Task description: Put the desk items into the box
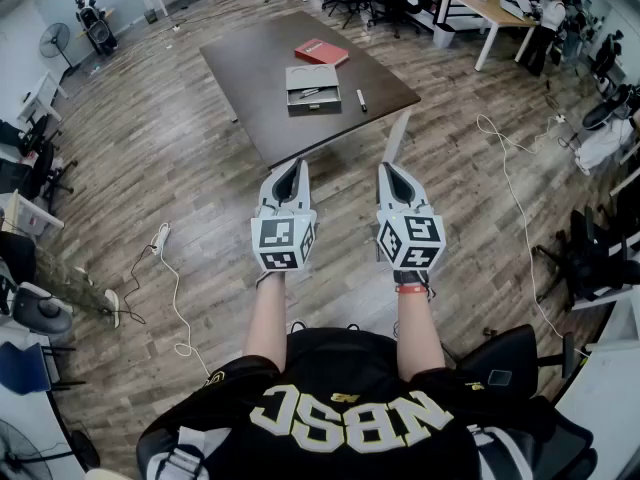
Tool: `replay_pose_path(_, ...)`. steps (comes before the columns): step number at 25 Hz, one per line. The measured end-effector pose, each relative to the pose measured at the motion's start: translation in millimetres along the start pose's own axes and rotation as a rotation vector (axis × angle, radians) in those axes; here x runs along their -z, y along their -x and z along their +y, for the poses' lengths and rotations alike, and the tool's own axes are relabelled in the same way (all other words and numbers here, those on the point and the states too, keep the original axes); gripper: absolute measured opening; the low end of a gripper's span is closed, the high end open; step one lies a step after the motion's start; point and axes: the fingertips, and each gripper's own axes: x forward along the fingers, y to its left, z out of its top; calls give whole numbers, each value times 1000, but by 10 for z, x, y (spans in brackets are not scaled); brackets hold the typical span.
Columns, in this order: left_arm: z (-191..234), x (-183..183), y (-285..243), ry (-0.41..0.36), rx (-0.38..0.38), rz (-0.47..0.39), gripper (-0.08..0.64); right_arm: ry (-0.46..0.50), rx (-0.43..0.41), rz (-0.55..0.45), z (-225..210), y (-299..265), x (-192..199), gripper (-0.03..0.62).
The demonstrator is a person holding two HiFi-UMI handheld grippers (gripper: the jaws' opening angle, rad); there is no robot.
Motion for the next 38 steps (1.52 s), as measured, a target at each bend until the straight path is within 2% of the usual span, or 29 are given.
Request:
replay_pose_path(5,-270,64,-1,2,6,6,12,-23,-29,4,-151,159,55,6)
replay_pose_path(9,-514,294,32,25,43,37,12,-89,-14,17,-310,299,276,6)
replay_pose_path(13,-492,401,-12,67,35,72,11,-90,-21,23,-323,245,320,6)
replay_pose_path(19,-315,540,-156,55,4,72,11,-124,-36,41,-331,-48,444,6)
replay_pose_path(23,7,657,-517,44,-12,70,12,-124,-61,72,-303,-560,546,6)
replay_pose_path(28,583,681,-1341,34,6,44,12,-122,-68,56,-326,-1614,454,6)
replay_pose_path(34,1318,618,-2265,94,-16,18,12,-105,-113,100,-289,-2823,249,6)
replay_pose_path(38,1801,572,-2803,133,17,0,11,-127,-92,103,-271,-3577,187,6)
